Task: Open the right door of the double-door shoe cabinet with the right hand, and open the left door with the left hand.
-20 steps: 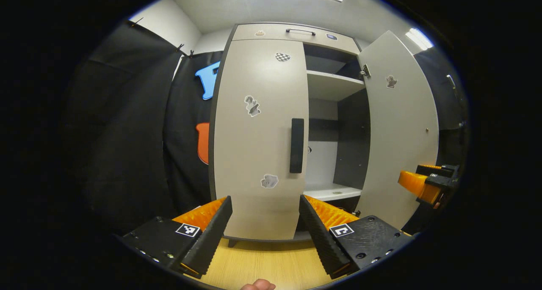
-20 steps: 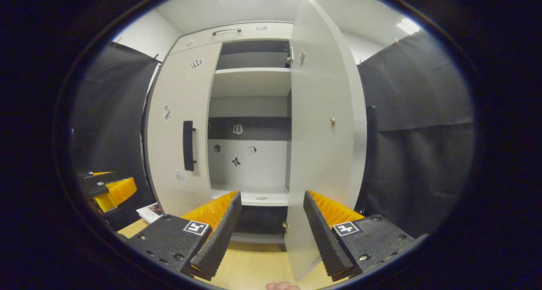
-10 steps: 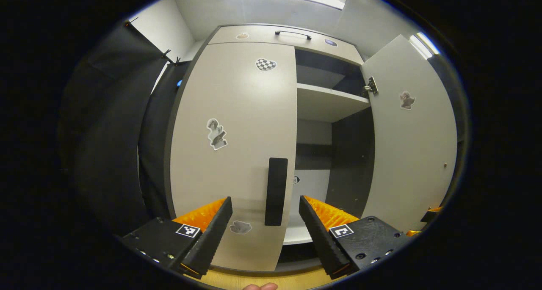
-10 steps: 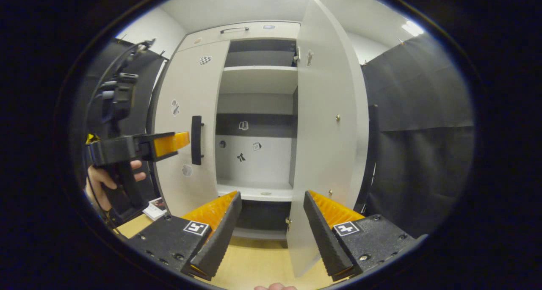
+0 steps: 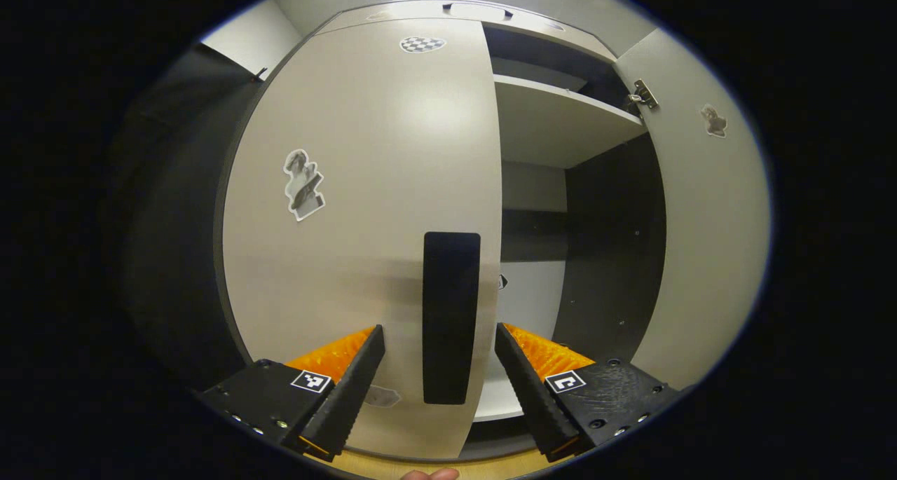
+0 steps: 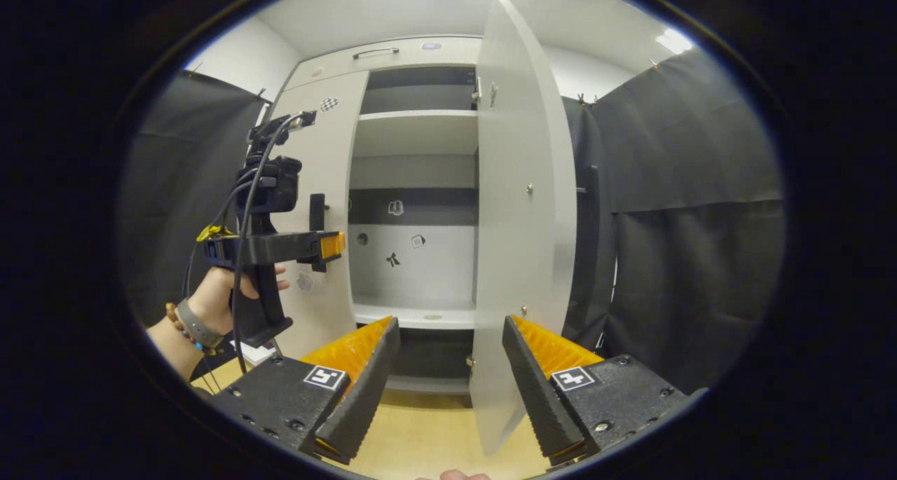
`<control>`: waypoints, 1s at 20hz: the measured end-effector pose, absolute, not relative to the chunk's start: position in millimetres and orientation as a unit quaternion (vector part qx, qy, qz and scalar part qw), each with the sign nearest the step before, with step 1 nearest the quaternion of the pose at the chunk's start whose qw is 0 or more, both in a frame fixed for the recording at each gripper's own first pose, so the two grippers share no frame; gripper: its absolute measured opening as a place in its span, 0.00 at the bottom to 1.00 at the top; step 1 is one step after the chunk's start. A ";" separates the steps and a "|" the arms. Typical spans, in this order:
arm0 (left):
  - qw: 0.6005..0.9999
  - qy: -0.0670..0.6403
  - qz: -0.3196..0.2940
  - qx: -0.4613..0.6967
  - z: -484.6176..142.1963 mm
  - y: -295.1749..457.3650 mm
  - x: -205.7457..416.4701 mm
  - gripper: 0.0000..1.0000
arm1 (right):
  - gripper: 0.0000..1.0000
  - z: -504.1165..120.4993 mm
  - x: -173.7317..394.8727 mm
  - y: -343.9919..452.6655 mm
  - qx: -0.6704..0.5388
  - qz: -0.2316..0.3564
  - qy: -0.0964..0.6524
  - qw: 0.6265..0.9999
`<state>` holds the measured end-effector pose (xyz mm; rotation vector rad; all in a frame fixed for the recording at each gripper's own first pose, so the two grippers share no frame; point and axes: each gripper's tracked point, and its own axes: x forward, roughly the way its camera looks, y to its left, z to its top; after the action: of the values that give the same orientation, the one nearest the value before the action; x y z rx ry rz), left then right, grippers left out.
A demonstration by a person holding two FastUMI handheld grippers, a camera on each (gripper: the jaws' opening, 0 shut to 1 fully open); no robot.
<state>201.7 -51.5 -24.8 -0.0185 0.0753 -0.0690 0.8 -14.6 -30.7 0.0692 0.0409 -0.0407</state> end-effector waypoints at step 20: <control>0.998 0.043 -0.042 -0.013 -27.6 -53.3 200.4 0.32 | 0.92 -34.1 12.5 -7.2 0.030 -0.006 0.023 0.999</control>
<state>200.4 -53.3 -27.6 -0.0254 0.0866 -0.0839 12.5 -7.2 -34.1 0.0609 0.0467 -0.0113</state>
